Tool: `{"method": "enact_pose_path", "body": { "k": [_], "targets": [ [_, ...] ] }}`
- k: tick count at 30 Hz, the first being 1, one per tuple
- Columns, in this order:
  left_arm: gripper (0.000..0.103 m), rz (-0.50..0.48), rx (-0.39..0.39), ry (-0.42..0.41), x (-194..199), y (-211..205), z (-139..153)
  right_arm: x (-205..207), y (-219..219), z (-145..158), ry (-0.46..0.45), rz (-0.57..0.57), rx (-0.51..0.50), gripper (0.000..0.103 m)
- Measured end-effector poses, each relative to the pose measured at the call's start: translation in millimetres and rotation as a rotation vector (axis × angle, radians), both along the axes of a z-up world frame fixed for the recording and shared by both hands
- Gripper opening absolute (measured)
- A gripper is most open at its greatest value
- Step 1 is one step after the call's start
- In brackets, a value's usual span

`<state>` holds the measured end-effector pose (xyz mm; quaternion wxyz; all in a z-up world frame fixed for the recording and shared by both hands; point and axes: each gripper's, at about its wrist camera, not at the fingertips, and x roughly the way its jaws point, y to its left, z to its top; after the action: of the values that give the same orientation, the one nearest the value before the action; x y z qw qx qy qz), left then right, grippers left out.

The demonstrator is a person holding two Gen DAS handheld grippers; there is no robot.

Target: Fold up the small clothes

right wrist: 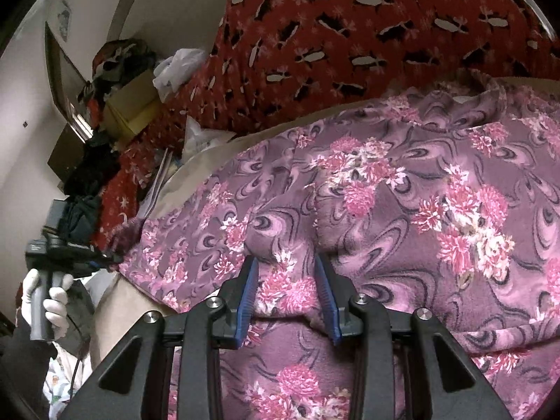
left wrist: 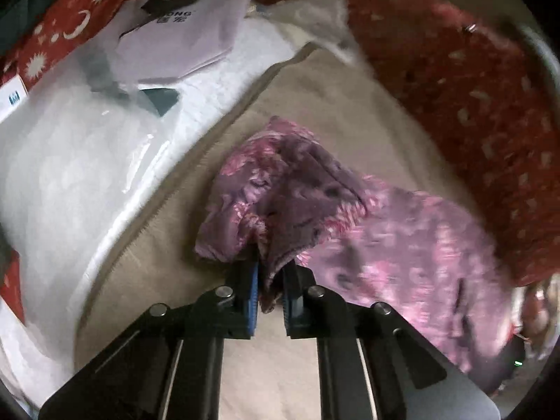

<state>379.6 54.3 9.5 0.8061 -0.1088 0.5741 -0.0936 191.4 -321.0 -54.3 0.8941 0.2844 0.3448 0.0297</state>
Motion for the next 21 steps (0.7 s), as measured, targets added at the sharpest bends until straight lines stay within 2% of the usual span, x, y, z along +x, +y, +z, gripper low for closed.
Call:
{"method": "enact_pose_path", "body": {
  "k": [4, 7, 9, 12, 15, 17, 19, 21],
  "targets": [
    [0.008, -0.041, -0.072, -0.022, -18.6, -25.3, 25.3, 2.4, -8.9, 9.7, 0.067, 0.022, 0.033, 0.036],
    [0.008, -0.091, -0.124, -0.023, -31.9, -55.5, 41.0, -11.0, -24.1, 18.2, 0.096, -0.021, 0.002, 0.044],
    [0.008, -0.123, -0.139, -0.034, -40.5, -77.5, 49.4, -26.5, -41.0, 23.0, 0.103, -0.06, -0.04, 0.045],
    [0.008, -0.175, -0.152, -0.053, -54.6, -113.4, 63.4, -50.7, -71.5, 25.1, 0.162, -0.143, -0.138, 0.059],
    [0.008, -0.23, -0.166, -0.06, -67.8, -146.9, 73.0, -75.7, -97.3, 24.8, 0.196, -0.195, -0.216, 0.059],
    [0.008, -0.266, -0.164, -0.064, -76.1, -170.8, 76.5, -93.6, -112.4, 24.4, 0.209, -0.232, -0.273, 0.063],
    [0.008, -0.295, -0.165, -0.059, -86.1, -194.2, 78.9, -110.8, -126.9, 21.0, 0.227, -0.273, -0.326, 0.077],
    [0.008, -0.326, -0.176, -0.045, -95.1, -221.0, 79.7, -126.0, -139.9, 7.8, 0.269, -0.299, -0.36, 0.08]
  ]
}}
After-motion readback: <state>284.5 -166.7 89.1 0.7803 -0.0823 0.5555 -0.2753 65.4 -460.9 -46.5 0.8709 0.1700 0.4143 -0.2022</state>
